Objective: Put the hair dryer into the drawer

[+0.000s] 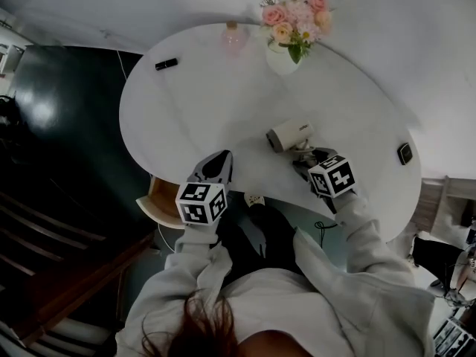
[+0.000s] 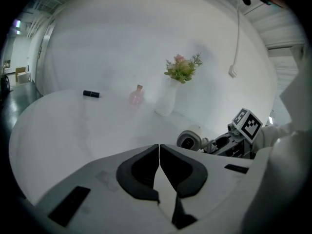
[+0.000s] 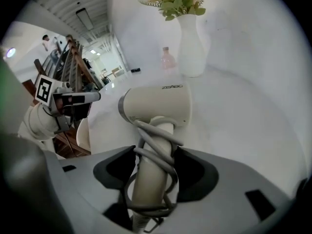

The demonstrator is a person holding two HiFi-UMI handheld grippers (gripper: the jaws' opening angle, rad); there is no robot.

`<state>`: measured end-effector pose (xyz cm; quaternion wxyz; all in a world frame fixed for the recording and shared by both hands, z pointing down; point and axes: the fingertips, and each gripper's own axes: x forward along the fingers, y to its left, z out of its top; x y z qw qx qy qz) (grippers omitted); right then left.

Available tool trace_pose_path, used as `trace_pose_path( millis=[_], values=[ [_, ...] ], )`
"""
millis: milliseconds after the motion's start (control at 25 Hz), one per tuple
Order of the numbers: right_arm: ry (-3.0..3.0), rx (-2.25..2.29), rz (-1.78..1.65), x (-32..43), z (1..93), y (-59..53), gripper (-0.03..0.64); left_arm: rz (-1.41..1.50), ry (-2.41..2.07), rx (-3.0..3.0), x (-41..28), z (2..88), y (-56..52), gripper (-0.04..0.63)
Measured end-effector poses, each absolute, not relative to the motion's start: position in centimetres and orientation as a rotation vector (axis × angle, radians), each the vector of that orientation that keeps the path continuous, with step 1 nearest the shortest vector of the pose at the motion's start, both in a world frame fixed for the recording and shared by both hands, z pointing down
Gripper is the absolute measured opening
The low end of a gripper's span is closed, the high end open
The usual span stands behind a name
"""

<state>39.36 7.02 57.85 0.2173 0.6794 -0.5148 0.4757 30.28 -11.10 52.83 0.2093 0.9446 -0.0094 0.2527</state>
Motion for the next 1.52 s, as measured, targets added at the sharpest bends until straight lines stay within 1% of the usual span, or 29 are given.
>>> trace_pose_path(
  millis=[440,800,1120,1520],
  values=[
    [-1.404,2.027,1.393,38.7,57.2,6.6,0.295,0.673,-0.054,2.633,28.2,52.1,-11.9,0.017],
    [-1.474,1.983,1.312,35.7,55.2,2.7,0.293,0.634,-0.128,2.647,24.4,51.1,-14.7,0.017],
    [-1.563,1.903,1.244,30.5,54.1,-3.1,0.291,0.593,-0.275,2.632,17.3,50.7,-19.4,0.017],
    [-1.700,1.727,1.207,21.7,54.3,-11.0,0.290,0.543,-0.487,2.564,6.9,51.5,-24.8,0.017]
  ],
)
